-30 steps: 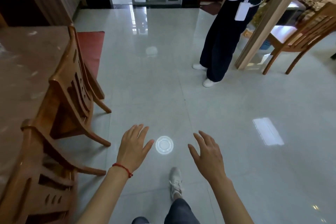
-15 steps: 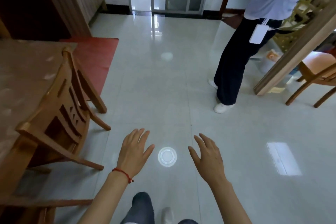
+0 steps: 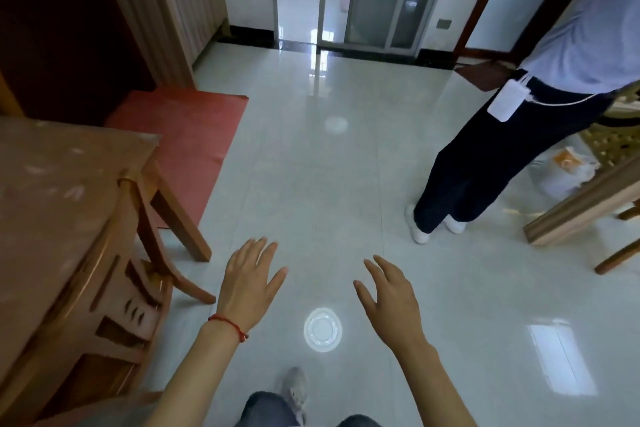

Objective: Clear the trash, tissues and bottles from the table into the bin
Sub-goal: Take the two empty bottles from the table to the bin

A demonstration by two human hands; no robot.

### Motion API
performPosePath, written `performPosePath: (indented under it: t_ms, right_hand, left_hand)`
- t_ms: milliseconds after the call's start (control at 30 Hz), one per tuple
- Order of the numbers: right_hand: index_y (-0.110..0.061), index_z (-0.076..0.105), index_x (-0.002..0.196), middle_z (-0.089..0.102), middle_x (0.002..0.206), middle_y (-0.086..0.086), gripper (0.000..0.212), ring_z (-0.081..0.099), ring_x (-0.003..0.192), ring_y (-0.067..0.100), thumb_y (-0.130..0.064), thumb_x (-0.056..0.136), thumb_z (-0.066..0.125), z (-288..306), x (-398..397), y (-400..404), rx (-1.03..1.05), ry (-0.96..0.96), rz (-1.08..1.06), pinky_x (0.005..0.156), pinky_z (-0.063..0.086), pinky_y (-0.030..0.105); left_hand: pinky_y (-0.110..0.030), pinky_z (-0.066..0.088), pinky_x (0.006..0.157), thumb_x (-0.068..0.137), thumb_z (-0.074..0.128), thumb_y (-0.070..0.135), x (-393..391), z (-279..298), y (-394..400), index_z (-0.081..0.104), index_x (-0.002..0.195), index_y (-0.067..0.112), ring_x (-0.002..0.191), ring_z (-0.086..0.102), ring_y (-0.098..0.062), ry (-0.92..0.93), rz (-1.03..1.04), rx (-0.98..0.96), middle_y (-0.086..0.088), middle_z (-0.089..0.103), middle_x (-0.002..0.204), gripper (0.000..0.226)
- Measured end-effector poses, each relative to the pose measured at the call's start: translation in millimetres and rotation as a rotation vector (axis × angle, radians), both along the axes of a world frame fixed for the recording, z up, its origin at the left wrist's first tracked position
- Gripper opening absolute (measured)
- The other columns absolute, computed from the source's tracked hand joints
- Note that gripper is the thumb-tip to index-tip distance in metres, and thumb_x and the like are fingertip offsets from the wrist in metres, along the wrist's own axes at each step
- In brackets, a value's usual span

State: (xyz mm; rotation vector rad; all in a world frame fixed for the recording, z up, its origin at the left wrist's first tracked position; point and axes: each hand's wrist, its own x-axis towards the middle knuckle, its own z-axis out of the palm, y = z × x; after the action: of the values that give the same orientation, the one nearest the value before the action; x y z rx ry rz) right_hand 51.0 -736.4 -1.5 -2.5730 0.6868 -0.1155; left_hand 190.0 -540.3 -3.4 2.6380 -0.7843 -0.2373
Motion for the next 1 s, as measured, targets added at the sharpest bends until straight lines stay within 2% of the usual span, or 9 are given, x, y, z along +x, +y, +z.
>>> performPosePath:
  t_ms: [400, 733, 1000]
  right_hand:
    - [-0.014, 0.047, 0.132, 0.044, 0.142, 0.008, 0.047, 0.038, 0.132, 0.024, -0.037, 0.091, 0.051, -5.0, 179.7, -60.8, -0.014, 0.008, 0.070, 0.106, 0.032, 0.038]
    - [-0.015, 0.046, 0.133, 0.041, 0.144, 0.006, 0.047, 0.034, 0.134, 0.021, -0.038, 0.092, 0.049, 2.3, 375.9, -133.3, 0.008, -0.035, 0.183, 0.108, 0.028, 0.035]
    - [-0.015, 0.046, 0.133, 0.041, 0.144, 0.007, 0.047, 0.034, 0.134, 0.023, -0.038, 0.092, 0.049, 13.3, 520.7, -150.5, 0.001, -0.043, 0.295, 0.108, 0.029, 0.037]
  left_hand:
    - [-0.040, 0.015, 0.115, 0.092, 0.040, 0.043, 164.2, -4.5, -42.6, 0.032, 0.139, 0.017, 0.141, 0.019, -0.023, -0.001, 0.100, 0.007, -0.007, 0.031, 0.150, 0.054]
    - [-0.038, 0.011, 0.115, 0.093, 0.042, 0.039, 331.5, 6.8, -104.9, 0.034, 0.138, 0.015, 0.141, 0.018, -0.023, -0.055, 0.198, -0.028, -0.007, 0.031, 0.149, 0.052]
    - [-0.040, 0.008, 0.115, 0.093, 0.040, 0.041, 446.2, 12.2, -112.0, 0.032, 0.139, 0.016, 0.141, 0.016, -0.023, -0.037, 0.330, -0.034, -0.006, 0.029, 0.151, 0.053]
